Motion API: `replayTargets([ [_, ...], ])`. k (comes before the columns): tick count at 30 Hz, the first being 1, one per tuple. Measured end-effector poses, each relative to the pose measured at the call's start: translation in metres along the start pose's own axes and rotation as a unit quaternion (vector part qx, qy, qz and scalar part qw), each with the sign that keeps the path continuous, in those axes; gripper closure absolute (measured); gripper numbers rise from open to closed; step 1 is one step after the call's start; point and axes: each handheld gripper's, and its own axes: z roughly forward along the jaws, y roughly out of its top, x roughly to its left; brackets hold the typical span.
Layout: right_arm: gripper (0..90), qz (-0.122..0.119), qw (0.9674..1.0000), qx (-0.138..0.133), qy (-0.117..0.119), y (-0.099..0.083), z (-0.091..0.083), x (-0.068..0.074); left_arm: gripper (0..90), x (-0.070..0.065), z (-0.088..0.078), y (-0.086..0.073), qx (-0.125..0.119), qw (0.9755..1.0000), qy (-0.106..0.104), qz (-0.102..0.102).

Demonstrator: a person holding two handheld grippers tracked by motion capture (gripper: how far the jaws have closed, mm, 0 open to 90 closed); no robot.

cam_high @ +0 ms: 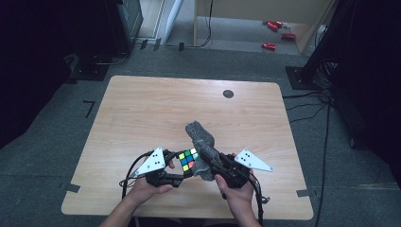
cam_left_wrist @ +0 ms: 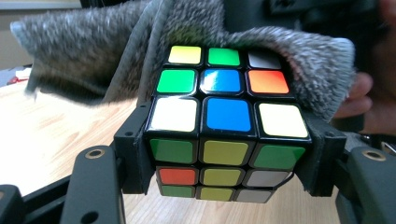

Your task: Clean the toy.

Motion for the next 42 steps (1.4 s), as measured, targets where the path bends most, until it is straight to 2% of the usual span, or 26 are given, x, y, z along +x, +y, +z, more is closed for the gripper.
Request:
replayTargets([
  [2,67.3,0.012,0.9998,0.011,-0.011,-0.007,0.002,-0.010,34.4,0.003,-0.004,0.002,-0.012,0.9998,0.009,-0.009],
  [3,67.3,0.010,0.9995,0.019,-0.021,-0.012,0.003,-0.015,34.3,0.005,-0.006,0.003,-0.018,0.9995,0.021,-0.017],
  [5,67.4,-0.009,0.9987,0.022,-0.045,-0.019,0.004,-0.020,34.3,0.014,-0.014,0.005,-0.042,0.9971,0.044,-0.047],
  [7,67.4,-0.017,0.9989,0.020,-0.039,-0.022,0.005,-0.023,34.3,0.023,-0.023,0.005,-0.065,0.9936,0.052,-0.077],
  [10,67.5,-0.069,0.9969,0.028,-0.026,-0.027,0.010,-0.018,34.3,0.027,-0.028,0.007,-0.076,0.9912,0.055,-0.094],
  [12,67.4,-0.110,0.9930,0.041,-0.015,-0.033,0.017,-0.010,34.3,0.026,-0.027,0.007,-0.080,0.9905,0.049,-0.100],
  [15,67.4,-0.145,0.9880,0.052,0.001,-0.041,0.025,0.001,34.3,0.023,-0.022,0.008,-0.070,0.9916,0.042,-0.101],
  [17,67.4,-0.171,0.9835,0.057,0.015,-0.045,0.028,0.010,34.3,0.022,-0.020,0.007,-0.067,0.9916,0.041,-0.103],
  [18,67.4,-0.190,0.9795,0.063,0.018,-0.048,0.030,0.015,34.3,0.022,-0.020,0.007,-0.067,0.9914,0.040,-0.106],
  [20,67.4,-0.210,0.9750,0.071,0.023,-0.052,0.032,0.021,34.3,0.023,-0.020,0.007,-0.066,0.9911,0.041,-0.108],
  [22,67.5,-0.215,0.9742,0.069,0.014,-0.051,0.032,0.021,34.3,0.023,-0.020,0.007,-0.066,0.9911,0.039,-0.109],
  [23,67.5,-0.213,0.9748,0.067,0.009,-0.050,0.031,0.020,34.3,0.022,-0.020,0.007,-0.065,0.9913,0.035,-0.109],
  [25,67.6,-0.197,0.9790,0.051,-0.015,-0.043,0.027,0.011,34.3,0.021,-0.018,0.007,-0.064,0.9918,0.029,-0.107],
  [27,67.7,-0.183,0.9817,0.040,-0.030,-0.040,0.024,0.003,34.3,0.019,-0.016,0.007,-0.062,0.9920,0.020,-0.108],
  [30,67.7,-0.191,0.9801,0.041,-0.036,-0.042,0.025,0.003,34.3,0.019,-0.014,0.006,-0.059,0.9921,0.019,-0.109],
  [33,67.7,-0.202,0.9778,0.055,-0.017,-0.049,0.030,0.012,34.3,0.021,-0.016,0.007,-0.060,0.9916,0.022,-0.112],
  [34,67.6,-0.210,0.9758,0.062,-0.004,-0.053,0.033,0.017,34.3,0.021,-0.017,0.007,-0.059,0.9917,0.022,-0.112],
  [37,67.6,-0.223,0.9726,0.066,-0.006,-0.052,0.033,0.018,34.3,0.022,-0.018,0.007,-0.060,0.9915,0.024,-0.113],
  [38,67.6,-0.221,0.9733,0.062,-0.010,-0.050,0.032,0.016,34.3,0.022,-0.018,0.007,-0.060,0.9915,0.024,-0.113],
  [39,67.6,-0.212,0.9757,0.053,-0.019,-0.046,0.029,0.012,34.3,0.022,-0.018,0.007,-0.060,0.9916,0.023,-0.113],
  [42,67.7,-0.190,0.9802,0.035,-0.041,-0.039,0.023,0.001,34.3,0.021,-0.017,0.006,-0.057,0.9922,0.022,-0.109],
])
